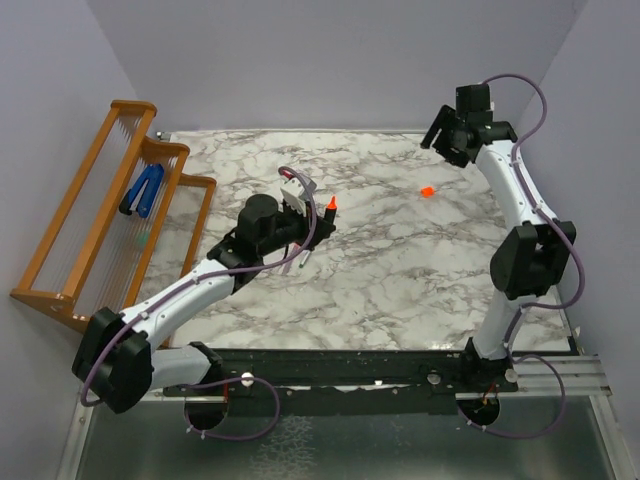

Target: Insert the pens into the pen caps

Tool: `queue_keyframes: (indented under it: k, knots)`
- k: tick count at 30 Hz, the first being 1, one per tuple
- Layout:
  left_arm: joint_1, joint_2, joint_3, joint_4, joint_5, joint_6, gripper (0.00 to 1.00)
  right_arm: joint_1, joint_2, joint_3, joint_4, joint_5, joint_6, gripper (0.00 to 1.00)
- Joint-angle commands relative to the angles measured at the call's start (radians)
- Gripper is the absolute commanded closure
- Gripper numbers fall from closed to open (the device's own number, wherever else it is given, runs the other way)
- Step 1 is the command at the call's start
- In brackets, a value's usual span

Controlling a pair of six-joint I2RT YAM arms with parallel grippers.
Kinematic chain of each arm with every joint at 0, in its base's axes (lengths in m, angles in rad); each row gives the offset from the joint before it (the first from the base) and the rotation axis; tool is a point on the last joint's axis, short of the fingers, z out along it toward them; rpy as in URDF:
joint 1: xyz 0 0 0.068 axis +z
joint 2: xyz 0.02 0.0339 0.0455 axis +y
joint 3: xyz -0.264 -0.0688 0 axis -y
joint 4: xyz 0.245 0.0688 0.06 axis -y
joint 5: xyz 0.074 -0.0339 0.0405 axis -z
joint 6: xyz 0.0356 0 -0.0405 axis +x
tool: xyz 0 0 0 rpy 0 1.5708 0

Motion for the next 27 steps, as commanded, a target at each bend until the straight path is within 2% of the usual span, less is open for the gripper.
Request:
queue_keyframes:
  k: [1, 6, 10, 14, 20, 27]
  knots:
    - [0.003, -0.098, 0.031, -0.152, 0.002, 0.081, 1.0, 0.0, 0.08, 0.128, -0.12, 0.001, 0.156, 0.22]
    - [0.01, -0.17, 0.08, -0.296, -0.013, 0.166, 1.0, -0.019, 0.231, 0.288, -0.193, -0.003, 0.232, 0.21]
    - [0.019, -0.213, 0.075, -0.339, -0.018, 0.205, 1.0, -0.03, 0.312, 0.378, -0.238, -0.02, 0.284, 0.24]
    - [0.023, -0.219, 0.08, -0.367, -0.007, 0.217, 1.0, -0.044, 0.335, 0.317, -0.223, -0.095, 0.368, 0.33]
    - [0.031, -0.222, 0.081, -0.394, -0.001, 0.233, 1.0, -0.049, 0.37, 0.255, -0.216, -0.076, 0.421, 0.43]
    - [0.04, -0.22, 0.077, -0.404, 0.008, 0.221, 1.0, -0.071, 0.444, 0.261, -0.256, -0.032, 0.438, 0.44]
